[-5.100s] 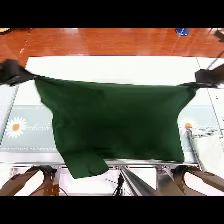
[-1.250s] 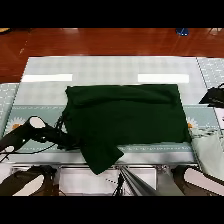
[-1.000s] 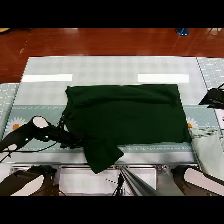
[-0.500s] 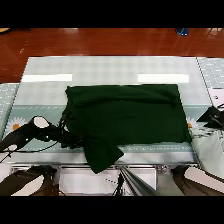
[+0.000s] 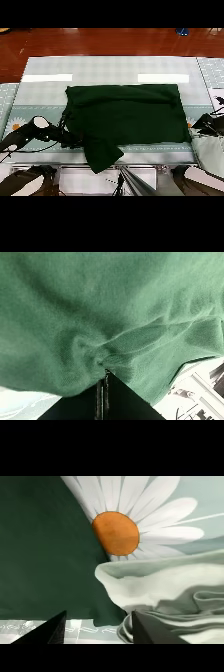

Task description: Fold the shirts.

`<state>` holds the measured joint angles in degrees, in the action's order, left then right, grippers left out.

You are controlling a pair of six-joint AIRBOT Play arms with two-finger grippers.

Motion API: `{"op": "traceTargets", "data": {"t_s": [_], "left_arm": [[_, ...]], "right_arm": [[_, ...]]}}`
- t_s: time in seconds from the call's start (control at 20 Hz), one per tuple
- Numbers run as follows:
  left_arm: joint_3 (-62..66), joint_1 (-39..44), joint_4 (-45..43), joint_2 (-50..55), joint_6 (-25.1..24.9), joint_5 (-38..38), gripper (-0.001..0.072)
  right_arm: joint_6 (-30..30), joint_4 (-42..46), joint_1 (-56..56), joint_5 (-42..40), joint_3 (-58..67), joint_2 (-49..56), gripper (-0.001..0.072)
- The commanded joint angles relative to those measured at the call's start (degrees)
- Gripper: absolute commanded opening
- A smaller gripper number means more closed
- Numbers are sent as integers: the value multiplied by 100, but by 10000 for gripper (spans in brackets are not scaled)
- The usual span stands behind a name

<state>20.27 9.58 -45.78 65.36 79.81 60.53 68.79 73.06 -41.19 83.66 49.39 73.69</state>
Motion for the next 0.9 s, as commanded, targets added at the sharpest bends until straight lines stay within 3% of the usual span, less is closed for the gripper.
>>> {"op": "traceTargets", "data": {"t_s": [0.0,0.1,0.2,0.65,0.85], "left_arm": [[7,2,0,-4,-74,-313,19],[7,2,0,-4,-79,-313,19],[7,2,-2,-4,-120,-313,19],[7,2,-2,-4,-229,-315,19],[7,2,-2,-4,-225,-310,19]], "right_arm": [[4,-22,341,46,-24,7,485],[63,363,953,-13,-24,7,486],[501,1163,1412,-184,-24,7,497],[693,804,1449,15,-275,7,496],[693,848,1449,-293,-737,7,496]]}}
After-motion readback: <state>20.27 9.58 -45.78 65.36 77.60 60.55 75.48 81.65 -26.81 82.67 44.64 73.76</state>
